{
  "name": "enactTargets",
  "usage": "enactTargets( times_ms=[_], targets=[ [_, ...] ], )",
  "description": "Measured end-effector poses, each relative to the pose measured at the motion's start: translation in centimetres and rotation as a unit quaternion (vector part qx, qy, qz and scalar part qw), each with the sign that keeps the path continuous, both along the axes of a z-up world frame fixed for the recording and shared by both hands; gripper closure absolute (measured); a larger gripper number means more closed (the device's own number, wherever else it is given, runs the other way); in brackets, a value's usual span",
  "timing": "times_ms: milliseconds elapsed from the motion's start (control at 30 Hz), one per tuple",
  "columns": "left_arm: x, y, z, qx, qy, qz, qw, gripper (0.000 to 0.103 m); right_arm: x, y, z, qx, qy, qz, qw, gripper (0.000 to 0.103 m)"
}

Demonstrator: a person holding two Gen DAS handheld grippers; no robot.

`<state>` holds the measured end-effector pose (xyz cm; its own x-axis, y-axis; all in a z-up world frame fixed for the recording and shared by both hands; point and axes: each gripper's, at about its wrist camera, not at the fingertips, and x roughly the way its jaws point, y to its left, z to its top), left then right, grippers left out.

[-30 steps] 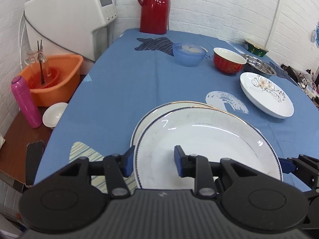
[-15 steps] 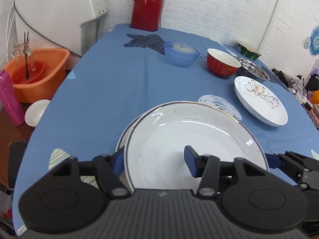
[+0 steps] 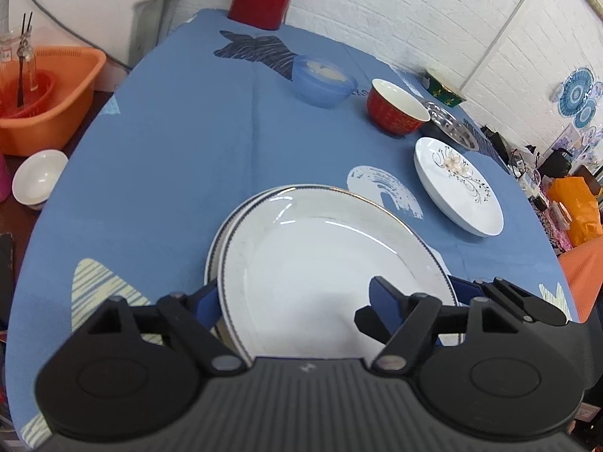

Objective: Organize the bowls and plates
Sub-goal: 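Lower the gold-rimmed plate onto the grey-rimmed plate with both grippers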

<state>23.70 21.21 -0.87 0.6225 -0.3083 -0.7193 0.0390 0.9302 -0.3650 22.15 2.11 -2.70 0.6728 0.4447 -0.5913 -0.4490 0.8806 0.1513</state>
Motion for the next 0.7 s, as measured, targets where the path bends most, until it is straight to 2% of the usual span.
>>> enactTargets(
  times_ms=[67, 200, 367, 600, 700],
  targets=[
    [0.4, 0.1, 0.1, 0.0, 0.012, -0.011, 0.9999, 0.028, -0.1, 0.1, 0.0, -0.003, -0.003, 0.0, 1.0, 0.029],
    [2.4, 0.1, 0.3, 0.0, 0.066, -0.037, 0.9971, 0.028, 0.0, 0.4, -0.2, -0.013, -0.002, 0.004, 1.0, 0.029],
    [4.7, -0.7, 0.6, 0.022, 0.135, -0.083, 0.9871, 0.027, 0.1, 0.5, -0.4, -0.016, 0.003, 0.011, 1.0, 0.029],
    [7.1, 0.4, 0.5, -0.022, 0.236, -0.099, 0.9665, 0.027, 0.7, 0.2, -0.4, -0.006, 0.018, 0.02, 1.0, 0.03],
    [7.0, 0.7, 1.0, -0.023, 0.241, -0.095, 0.9656, 0.027, 0.8, 0.2, -0.4, -0.008, 0.019, 0.02, 1.0, 0.03]
  ],
)
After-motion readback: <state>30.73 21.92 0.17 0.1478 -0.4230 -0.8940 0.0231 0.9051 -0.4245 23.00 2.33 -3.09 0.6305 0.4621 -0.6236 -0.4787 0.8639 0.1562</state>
